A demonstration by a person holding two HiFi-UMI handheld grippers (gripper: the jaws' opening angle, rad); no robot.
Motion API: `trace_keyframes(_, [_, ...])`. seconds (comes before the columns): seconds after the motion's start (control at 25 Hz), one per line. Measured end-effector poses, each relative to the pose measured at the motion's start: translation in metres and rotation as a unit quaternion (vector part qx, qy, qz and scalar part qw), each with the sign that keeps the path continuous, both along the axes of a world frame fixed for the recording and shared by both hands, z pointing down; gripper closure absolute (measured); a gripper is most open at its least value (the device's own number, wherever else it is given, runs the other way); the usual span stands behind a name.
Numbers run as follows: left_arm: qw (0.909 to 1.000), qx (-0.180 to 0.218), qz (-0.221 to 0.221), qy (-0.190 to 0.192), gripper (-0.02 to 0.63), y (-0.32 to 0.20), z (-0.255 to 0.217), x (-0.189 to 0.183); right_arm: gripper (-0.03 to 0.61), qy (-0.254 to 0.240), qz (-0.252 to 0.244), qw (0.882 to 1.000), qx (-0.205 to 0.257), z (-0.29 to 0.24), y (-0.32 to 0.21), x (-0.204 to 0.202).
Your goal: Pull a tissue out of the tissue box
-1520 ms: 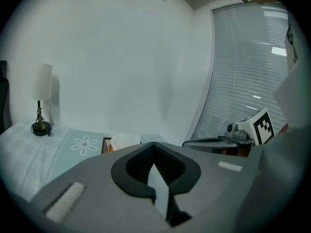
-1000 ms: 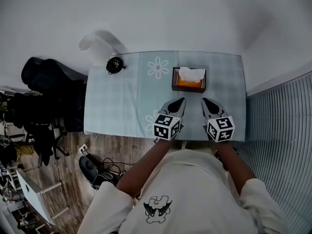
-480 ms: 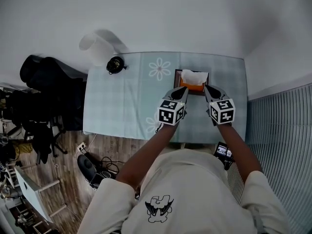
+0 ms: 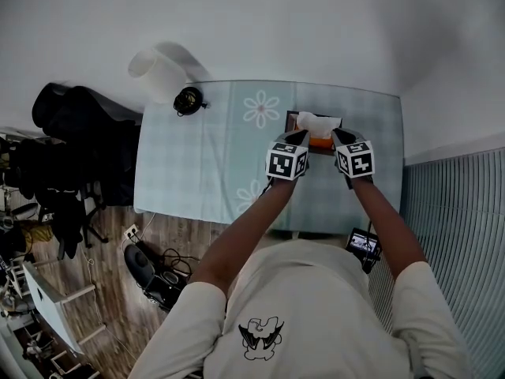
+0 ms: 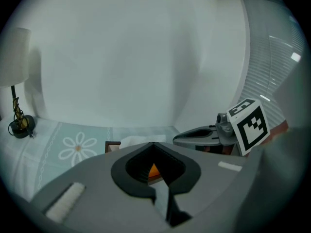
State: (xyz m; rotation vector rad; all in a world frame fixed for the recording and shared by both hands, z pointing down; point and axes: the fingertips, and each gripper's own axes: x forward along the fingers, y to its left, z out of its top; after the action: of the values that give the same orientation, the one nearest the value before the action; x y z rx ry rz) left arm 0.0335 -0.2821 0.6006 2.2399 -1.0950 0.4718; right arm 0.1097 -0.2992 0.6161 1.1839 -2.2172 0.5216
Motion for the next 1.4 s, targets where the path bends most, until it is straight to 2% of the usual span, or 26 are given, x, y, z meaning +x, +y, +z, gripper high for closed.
trace_keyframes(0.08, [0.9999, -0.012, 0.005, -0.008, 0.607, -0.007, 0.009, 0.001, 0.561, 0.001, 0.002, 1.0, -0.012, 0.008, -0.008, 0.002])
trace_keyframes(0.2, [0.9996, -0.02, 0.011, -0.016, 0.606, -0.011, 0.015, 0.004, 0.479, 0.004, 0.0, 1.0, -0.026, 0.018, -0.014, 0.005])
trace_keyframes(0.28, [0.9996, -0.019, 0.013, -0.016, 0.605, -0.013, 0.014, 0.006, 0.45, 0.006, -0.002, 0.999, -0.034, 0.021, -0.016, 0.007])
trace_keyframes(0.4, [0.9995, -0.021, 0.016, -0.02, 0.583, -0.014, 0.016, 0.01, 0.421, 0.007, -0.006, 0.999, -0.044, 0.027, -0.018, 0.011])
trace_keyframes(0.68, [0.9993, -0.027, 0.014, -0.022, 0.581, -0.015, 0.019, 0.011, 0.367, 0.016, -0.011, 0.997, -0.071, 0.044, -0.021, 0.017])
trace_keyframes(1.4, [0.9993, -0.027, 0.012, -0.023, 0.581, -0.012, 0.018, 0.007, 0.367, 0.041, -0.018, 0.996, -0.074, 0.06, -0.024, -0.004])
